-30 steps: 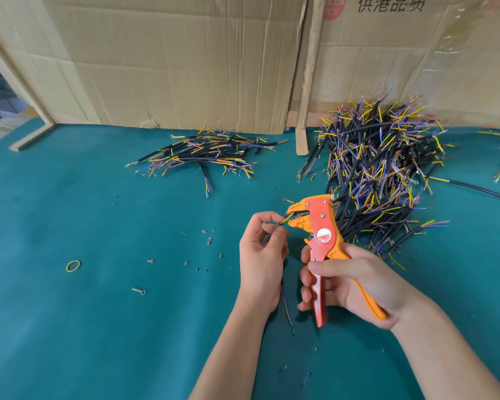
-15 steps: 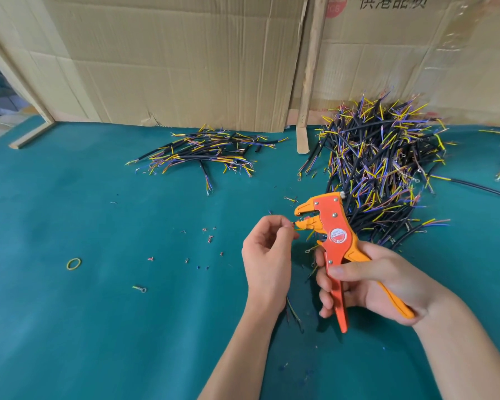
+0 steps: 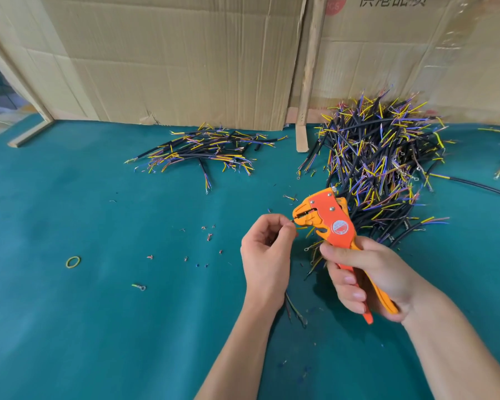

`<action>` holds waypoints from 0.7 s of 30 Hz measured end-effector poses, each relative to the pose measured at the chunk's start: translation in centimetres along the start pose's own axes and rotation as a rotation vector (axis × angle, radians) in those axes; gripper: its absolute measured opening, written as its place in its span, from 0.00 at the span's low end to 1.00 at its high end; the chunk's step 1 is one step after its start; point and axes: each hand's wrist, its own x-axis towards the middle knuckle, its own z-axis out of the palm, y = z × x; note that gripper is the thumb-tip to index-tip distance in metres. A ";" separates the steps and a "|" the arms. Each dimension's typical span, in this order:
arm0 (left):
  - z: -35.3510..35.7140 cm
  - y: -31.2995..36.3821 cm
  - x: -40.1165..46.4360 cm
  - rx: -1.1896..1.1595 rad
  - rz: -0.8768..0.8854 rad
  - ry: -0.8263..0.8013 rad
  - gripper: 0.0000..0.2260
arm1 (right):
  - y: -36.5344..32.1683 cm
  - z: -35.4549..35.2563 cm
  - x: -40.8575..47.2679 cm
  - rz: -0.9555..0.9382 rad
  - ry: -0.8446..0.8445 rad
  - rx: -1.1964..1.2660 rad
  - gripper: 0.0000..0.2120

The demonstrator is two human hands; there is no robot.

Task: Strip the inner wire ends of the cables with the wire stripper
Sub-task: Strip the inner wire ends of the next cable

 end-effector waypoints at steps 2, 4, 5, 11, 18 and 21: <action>-0.1 0.0 0.0 -0.006 -0.005 -0.014 0.07 | 0.2 0.4 0.3 -0.026 0.024 0.009 0.17; -0.2 0.1 0.0 -0.027 -0.017 -0.029 0.07 | 0.3 0.7 0.5 -0.035 0.019 0.062 0.16; -0.2 0.1 0.0 -0.039 -0.026 -0.029 0.06 | 0.4 0.9 0.6 -0.038 0.005 0.096 0.15; -0.4 -0.2 0.2 -0.064 -0.103 0.003 0.05 | -0.1 0.0 0.6 -0.181 -0.016 0.287 0.23; 2.2 1.7 1.7 -0.020 -0.206 -0.117 0.05 | -0.8 -0.5 -0.3 -0.265 -0.276 0.385 0.20; 5.5 3.5 5.0 0.049 -0.171 -0.383 0.07 | -0.8 -0.4 -0.5 -0.263 -0.504 0.526 0.15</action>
